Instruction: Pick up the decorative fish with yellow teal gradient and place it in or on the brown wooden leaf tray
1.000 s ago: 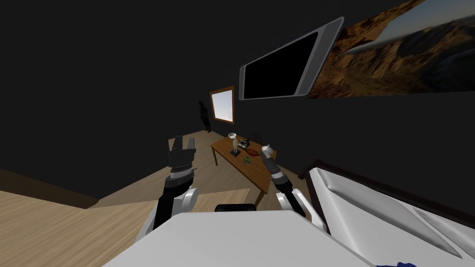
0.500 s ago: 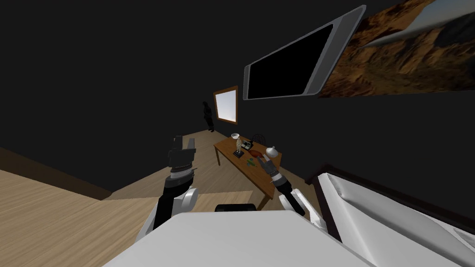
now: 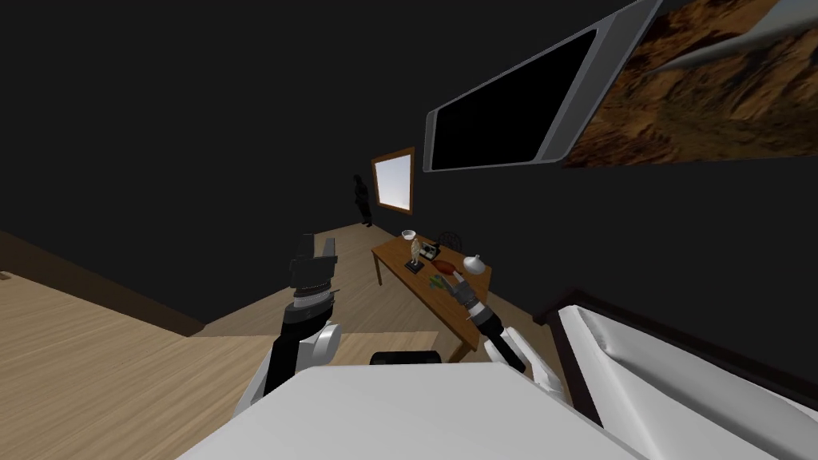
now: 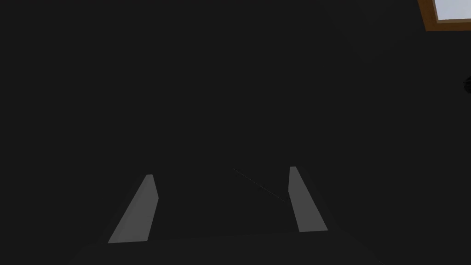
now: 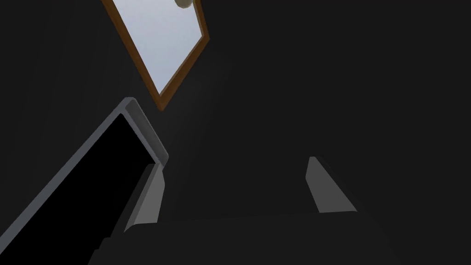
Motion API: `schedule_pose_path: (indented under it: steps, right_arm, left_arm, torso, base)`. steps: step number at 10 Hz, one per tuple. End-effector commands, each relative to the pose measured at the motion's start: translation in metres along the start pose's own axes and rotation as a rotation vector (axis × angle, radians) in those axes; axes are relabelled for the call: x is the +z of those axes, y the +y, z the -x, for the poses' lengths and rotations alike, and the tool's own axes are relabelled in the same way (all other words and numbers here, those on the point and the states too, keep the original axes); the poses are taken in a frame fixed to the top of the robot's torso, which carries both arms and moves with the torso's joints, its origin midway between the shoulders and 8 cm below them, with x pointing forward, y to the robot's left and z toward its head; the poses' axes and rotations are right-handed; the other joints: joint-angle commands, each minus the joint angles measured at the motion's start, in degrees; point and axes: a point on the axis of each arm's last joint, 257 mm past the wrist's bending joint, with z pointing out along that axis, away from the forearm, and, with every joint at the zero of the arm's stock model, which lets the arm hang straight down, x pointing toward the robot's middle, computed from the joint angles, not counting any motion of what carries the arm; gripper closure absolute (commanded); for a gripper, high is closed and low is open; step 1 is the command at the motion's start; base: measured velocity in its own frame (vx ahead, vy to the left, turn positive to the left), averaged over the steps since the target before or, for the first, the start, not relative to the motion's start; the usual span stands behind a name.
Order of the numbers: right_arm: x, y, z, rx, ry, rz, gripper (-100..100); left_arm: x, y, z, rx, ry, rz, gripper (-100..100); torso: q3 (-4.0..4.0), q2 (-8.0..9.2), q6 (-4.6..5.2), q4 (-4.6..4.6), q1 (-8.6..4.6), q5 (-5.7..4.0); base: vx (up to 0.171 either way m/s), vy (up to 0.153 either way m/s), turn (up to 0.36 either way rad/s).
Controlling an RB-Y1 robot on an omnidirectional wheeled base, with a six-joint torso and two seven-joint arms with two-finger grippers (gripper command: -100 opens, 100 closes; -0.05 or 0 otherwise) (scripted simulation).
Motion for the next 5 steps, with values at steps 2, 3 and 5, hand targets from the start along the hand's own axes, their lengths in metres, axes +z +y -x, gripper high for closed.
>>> schedule_pose_path:
  steps: [2,3,5]
  right_arm:
    - [-0.006,-0.013,-0.019,-0.067,0.06,0.001,-100]
    - [-0.009,-0.018,-0.029,-0.132,0.096,0.015,-100]
    - [-0.018,-0.028,-0.046,-0.187,0.15,0.017,-100]
  left_arm:
    - [0.0,0.0,0.0,0.0,0.0,0.0,0]
    - [0.0,0.0,0.0,0.0,0.0,0.0,0]
    - [0.0,0.0,0.0,0.0,0.0,0.0,0]
  torso:
    - [-0.01,-0.02,-0.02,0.0,0.02,0.0]
    - [0.0,0.0,0.0,0.0,0.0,0.0]
    - [-0.01,-0.02,0.0,0.0,0.01,0.0]
  base:
    - [0.031,0.027,0.062]
    - [0.036,0.03,0.099]
    - [0.037,0.028,0.059]
